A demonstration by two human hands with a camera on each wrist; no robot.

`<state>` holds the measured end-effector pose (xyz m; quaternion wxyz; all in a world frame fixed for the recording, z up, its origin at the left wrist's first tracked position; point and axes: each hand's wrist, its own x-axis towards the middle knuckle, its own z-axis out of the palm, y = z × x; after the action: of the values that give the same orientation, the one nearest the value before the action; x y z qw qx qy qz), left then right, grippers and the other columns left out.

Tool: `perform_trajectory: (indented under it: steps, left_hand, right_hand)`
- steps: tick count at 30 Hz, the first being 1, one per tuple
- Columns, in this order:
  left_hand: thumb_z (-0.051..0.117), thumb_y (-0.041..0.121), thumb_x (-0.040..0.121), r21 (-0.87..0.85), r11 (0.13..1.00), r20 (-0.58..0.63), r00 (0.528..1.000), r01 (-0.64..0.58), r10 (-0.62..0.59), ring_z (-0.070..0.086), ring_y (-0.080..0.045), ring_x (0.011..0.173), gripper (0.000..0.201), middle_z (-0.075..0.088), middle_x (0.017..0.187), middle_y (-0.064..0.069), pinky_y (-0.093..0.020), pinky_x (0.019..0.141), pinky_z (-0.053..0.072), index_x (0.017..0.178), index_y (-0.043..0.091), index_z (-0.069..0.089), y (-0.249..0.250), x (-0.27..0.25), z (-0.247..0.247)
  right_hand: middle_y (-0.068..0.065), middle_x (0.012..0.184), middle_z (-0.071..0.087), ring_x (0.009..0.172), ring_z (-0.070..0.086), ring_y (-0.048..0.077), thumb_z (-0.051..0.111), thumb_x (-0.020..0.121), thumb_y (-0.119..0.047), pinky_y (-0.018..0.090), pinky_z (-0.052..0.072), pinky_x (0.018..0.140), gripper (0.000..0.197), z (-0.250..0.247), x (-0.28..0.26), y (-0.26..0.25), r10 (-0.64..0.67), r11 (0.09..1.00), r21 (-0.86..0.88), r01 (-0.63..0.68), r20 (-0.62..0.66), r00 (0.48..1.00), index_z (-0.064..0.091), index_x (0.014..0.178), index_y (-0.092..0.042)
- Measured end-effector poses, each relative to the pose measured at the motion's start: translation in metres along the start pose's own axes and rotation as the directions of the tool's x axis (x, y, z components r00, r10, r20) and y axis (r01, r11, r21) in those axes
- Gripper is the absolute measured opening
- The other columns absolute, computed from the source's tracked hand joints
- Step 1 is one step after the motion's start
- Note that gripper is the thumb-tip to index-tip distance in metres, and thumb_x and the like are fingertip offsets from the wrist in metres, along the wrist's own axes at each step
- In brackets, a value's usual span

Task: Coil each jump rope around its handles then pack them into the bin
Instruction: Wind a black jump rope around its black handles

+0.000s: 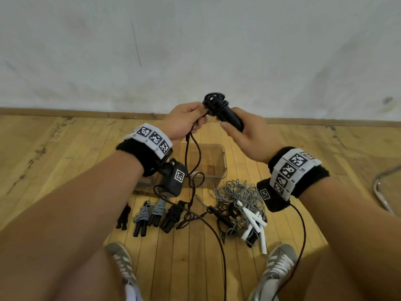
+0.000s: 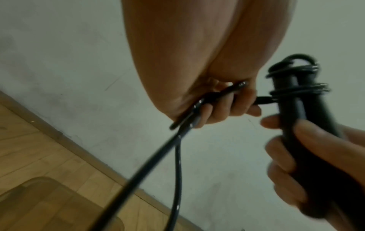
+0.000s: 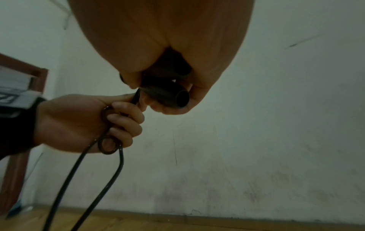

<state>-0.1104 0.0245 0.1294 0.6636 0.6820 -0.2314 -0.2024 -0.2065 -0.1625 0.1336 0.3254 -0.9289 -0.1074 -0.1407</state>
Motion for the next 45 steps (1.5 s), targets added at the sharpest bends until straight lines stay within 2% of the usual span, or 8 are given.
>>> perform_trajectory:
  steps: [4, 10, 16, 24, 31, 34, 41, 45]
  left_hand:
    - [0.049, 0.021, 0.108, 0.075, 0.995, -0.034, 0.997, -0.068, 0.071, 0.033, -0.009, 0.058, 0.028, 0.037, 0.063, 0.007, -0.023, 0.059, 0.033, 0.123, 0.011, 0.071, 0.002, -0.002, 0.017]
    - [0.046, 0.018, 0.109, 0.299, 0.952, -0.062, 0.995, -0.058, 0.080, 0.037, -0.007, 0.052, 0.030, 0.046, 0.061, 0.007, -0.025, 0.056, 0.037, 0.130, 0.013, 0.067, -0.005, -0.004, 0.027]
    - [0.041, 0.018, 0.110, 0.339, 0.940, -0.080, 0.995, -0.035, 0.066, 0.041, -0.005, 0.054, 0.039, 0.049, 0.062, 0.007, -0.020, 0.056, 0.037, 0.147, 0.020, 0.052, -0.007, -0.009, 0.035]
    - [0.044, 0.022, 0.109, 0.308, 0.951, -0.135, 0.991, 0.031, 0.012, 0.047, -0.017, 0.052, 0.030, 0.067, 0.078, -0.014, -0.029, 0.054, 0.041, 0.099, 0.009, 0.070, -0.001, -0.010, 0.044]
    - [0.052, 0.019, 0.106, 0.046, 0.994, -0.298, 0.951, 0.100, -0.082, 0.038, -0.008, 0.042, 0.038, 0.059, 0.064, -0.004, -0.015, 0.042, 0.031, 0.100, -0.014, 0.070, 0.011, -0.008, 0.051]
    - [0.061, 0.024, 0.102, -0.001, 0.990, -0.360, 0.924, 0.140, -0.131, 0.038, -0.009, 0.039, 0.041, 0.058, 0.062, -0.005, -0.016, 0.041, 0.031, 0.098, -0.015, 0.072, 0.006, -0.008, 0.049]
    - [0.081, 0.037, 0.085, -0.114, 0.966, -0.503, 0.825, 0.233, -0.258, 0.039, -0.006, 0.033, 0.038, 0.056, 0.054, 0.000, -0.014, 0.035, 0.029, 0.069, 0.006, 0.066, -0.002, -0.011, 0.044]
    - [0.080, 0.033, 0.087, -0.130, 0.968, -0.507, 0.825, 0.214, -0.250, 0.040, -0.005, 0.035, 0.034, 0.055, 0.054, 0.002, -0.017, 0.038, 0.030, 0.068, 0.010, 0.064, 0.003, -0.008, 0.036]
  right_hand:
    - [0.003, 0.077, 0.065, 0.068, 0.063, 0.024, 0.056, 0.103, -0.031, 0.037, 0.051, 0.061, 0.008, -0.005, 0.008, 0.006, 0.126, 0.990, 0.084, -0.113, -0.168, 0.978, 0.057, 0.108, -0.025]
    - [-0.005, 0.079, 0.062, 0.066, 0.056, 0.012, 0.052, 0.104, -0.035, 0.027, 0.037, 0.055, 0.025, 0.004, 0.012, 0.013, 0.228, 0.968, -0.067, -0.243, -0.183, 0.956, 0.060, 0.121, -0.019]
    - [0.005, 0.084, 0.068, 0.072, 0.066, 0.026, 0.052, 0.104, -0.034, 0.038, 0.053, 0.065, 0.021, 0.007, 0.014, 0.012, 0.294, 0.956, 0.048, -0.290, -0.143, 0.945, 0.059, 0.116, -0.019]
    - [0.004, 0.098, 0.069, 0.070, 0.053, 0.023, 0.044, 0.106, -0.035, 0.031, 0.037, 0.057, 0.049, 0.010, 0.011, 0.010, 0.295, 0.830, -0.451, -0.328, -0.145, 0.944, 0.035, 0.154, -0.028]
    - [0.005, 0.105, 0.062, 0.067, 0.048, 0.021, 0.038, 0.108, -0.031, 0.030, 0.024, 0.047, 0.059, 0.020, 0.010, -0.003, 0.241, 0.727, -0.627, -0.281, -0.150, 0.959, 0.013, 0.162, -0.027]
    - [0.011, 0.115, 0.061, 0.085, 0.057, 0.028, 0.040, 0.106, -0.029, 0.032, 0.032, 0.061, 0.061, 0.029, 0.007, 0.002, 0.145, 0.697, -0.691, -0.193, -0.127, 0.981, 0.016, 0.162, -0.024]
    - [0.014, 0.117, 0.061, 0.077, 0.057, 0.027, 0.045, 0.101, -0.032, 0.033, 0.033, 0.059, 0.066, 0.044, -0.005, -0.001, 0.034, 0.762, -0.645, -0.066, -0.061, 0.998, 0.020, 0.160, -0.013]
    - [0.009, 0.122, 0.057, 0.079, 0.057, 0.020, 0.057, 0.098, -0.033, 0.031, 0.045, 0.056, 0.079, 0.046, -0.008, -0.006, 0.037, 0.928, -0.369, -0.060, -0.070, 0.997, 0.014, 0.162, -0.016]
